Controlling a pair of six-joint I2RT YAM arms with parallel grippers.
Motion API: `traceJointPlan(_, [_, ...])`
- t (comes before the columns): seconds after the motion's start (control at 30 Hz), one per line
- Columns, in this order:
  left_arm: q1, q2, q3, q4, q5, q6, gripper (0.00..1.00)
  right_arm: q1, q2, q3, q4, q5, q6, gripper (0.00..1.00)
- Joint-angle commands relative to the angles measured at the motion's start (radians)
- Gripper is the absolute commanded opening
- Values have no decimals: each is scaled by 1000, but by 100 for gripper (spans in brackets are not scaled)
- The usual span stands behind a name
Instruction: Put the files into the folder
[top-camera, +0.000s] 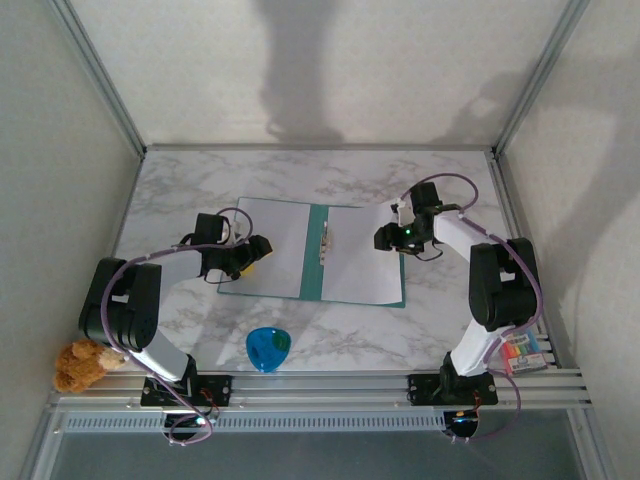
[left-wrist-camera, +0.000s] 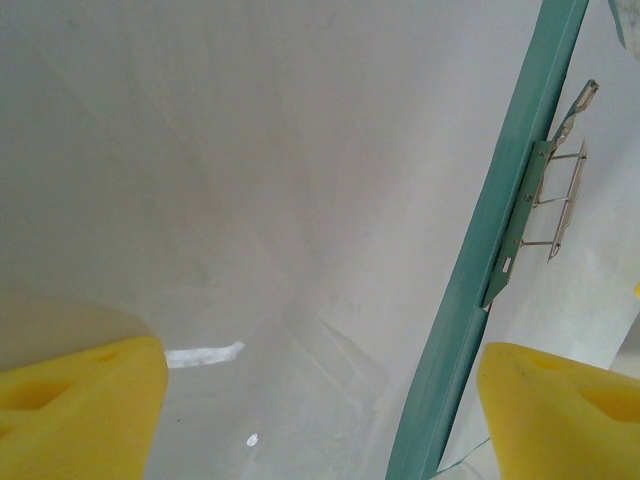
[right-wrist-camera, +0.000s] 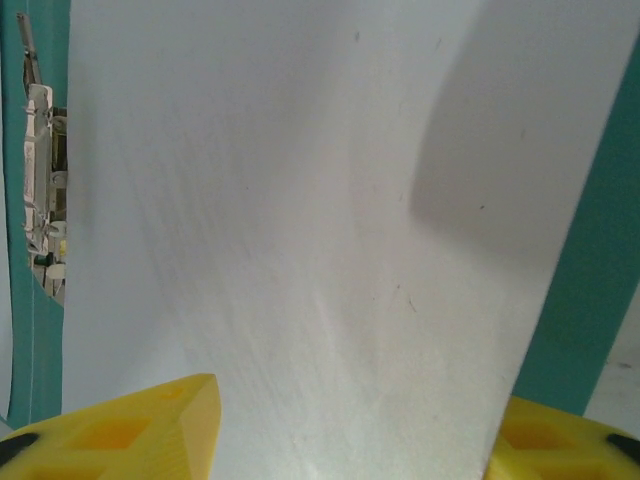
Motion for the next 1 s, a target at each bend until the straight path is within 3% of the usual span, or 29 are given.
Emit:
traceJointPlan(0.0, [7,4,10,-52,-30,17,81,-5,16,-25,10,2,37,56])
traceJointPlan(0.5, [7,6,6,-49,-27,17,81,-5,22,-41,59,35,67,55])
traceJointPlan(0.97, [6,12,8,-50,-27,17,81,-6,40,-8,36,55,59,61])
